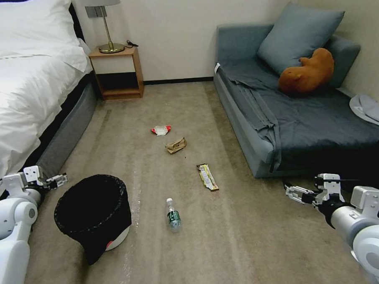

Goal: Pick up the trash bin, then pick up the garbage on the floor and place it into the trash bin.

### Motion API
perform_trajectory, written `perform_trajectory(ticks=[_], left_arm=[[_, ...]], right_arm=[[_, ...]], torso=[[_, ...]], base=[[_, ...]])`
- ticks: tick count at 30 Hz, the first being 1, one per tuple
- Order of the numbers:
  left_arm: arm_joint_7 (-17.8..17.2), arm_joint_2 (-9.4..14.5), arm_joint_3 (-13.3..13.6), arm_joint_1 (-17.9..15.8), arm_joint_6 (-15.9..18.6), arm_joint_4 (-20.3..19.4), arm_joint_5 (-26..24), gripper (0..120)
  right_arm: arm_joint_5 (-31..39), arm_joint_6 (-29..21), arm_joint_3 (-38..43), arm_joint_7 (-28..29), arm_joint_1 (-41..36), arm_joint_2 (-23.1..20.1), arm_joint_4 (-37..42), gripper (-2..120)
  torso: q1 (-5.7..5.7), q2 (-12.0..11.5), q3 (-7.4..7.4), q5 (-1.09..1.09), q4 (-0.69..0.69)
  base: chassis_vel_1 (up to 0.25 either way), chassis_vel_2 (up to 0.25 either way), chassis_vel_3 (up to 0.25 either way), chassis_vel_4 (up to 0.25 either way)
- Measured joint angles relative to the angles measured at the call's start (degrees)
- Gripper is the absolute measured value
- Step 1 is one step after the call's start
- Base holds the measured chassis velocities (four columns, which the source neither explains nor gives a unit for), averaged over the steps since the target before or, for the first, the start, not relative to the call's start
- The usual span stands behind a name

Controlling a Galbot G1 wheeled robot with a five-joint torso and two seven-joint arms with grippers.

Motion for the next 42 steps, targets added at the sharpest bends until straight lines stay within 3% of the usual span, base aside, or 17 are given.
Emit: perform_trajectory(ticks=[15, 29, 30, 31, 33, 37, 40, 42], left_arm=[[1.07, -2.21, 3.89, -0.94, 0.6, 4.23, 6.58, 100], [1.83, -3.57, 5.03, -2.49, -0.47, 8.53, 11.3, 94], [2.17, -3.66, 5.17, -2.73, -0.84, 9.09, 12.19, 85], [2.17, -3.66, 5.17, -2.73, -0.84, 9.09, 12.19, 85], [2.29, -3.76, 5.21, -2.84, -0.99, 9.66, 12.46, 73], [2.32, -3.76, 5.16, -2.84, -1.29, 10.14, 12.58, 63], [2.61, -3.74, 4.81, -2.67, -1.83, 10.53, 12.58, 46], [2.84, -3.68, 4.68, -2.51, -2.06, 10.53, 12.56, 41]], right_arm=[[-0.71, 1.23, -0.4, -0.28, 0.02, 0.97, -0.4, 100], [-1.72, 2.2, -0.47, -0.69, -0.55, 1.44, -0.44, 100], [-1.73, 2.36, -0.47, -0.69, -0.63, 1.47, -0.41, 100], [-1.73, 2.36, -0.47, -0.69, -0.63, 1.47, -0.41, 100], [-1.52, 2.49, -0.4, -0.69, -0.81, 1.46, -0.17, 100], [-1.34, 2.51, -0.3, -0.69, -0.93, 1.48, -0.1, 100], [-1.32, 2.53, -0.26, -0.69, -1.17, 1.65, -0.03, 100], [-1.33, 2.53, -0.28, -0.69, -1.18, 1.73, 0.01, 100]], torso=[[0.0, 0.0, 0.0, 0.0, -0.01], [-0.01, 0.0, 0.0, 0.01, 0.0], [-0.01, 0.0, 0.0, 0.0, -0.01], [-0.01, 0.0, 0.0, 0.0, -0.01], [-0.01, 0.0, 0.0, 0.0, -0.01], [0.0, 0.0, 0.0, 0.01, 0.0], [-0.01, 0.0, 0.0, 0.02, -0.01], [-0.01, 0.0, 0.0, 0.02, 0.0]], base=[[0.0, 0.0, 0.0, 0.0], [0.0, 0.0, 0.0, 0.0], [0.0, 0.0, 0.0, 0.0], [0.0, 0.0, 0.0, 0.0], [0.0, 0.0, 0.0, 0.0], [0.0, 0.0, 0.0, 0.0], [0.0, 0.0, 0.0, 0.0], [0.0, 0.0, 0.0, 0.0]])
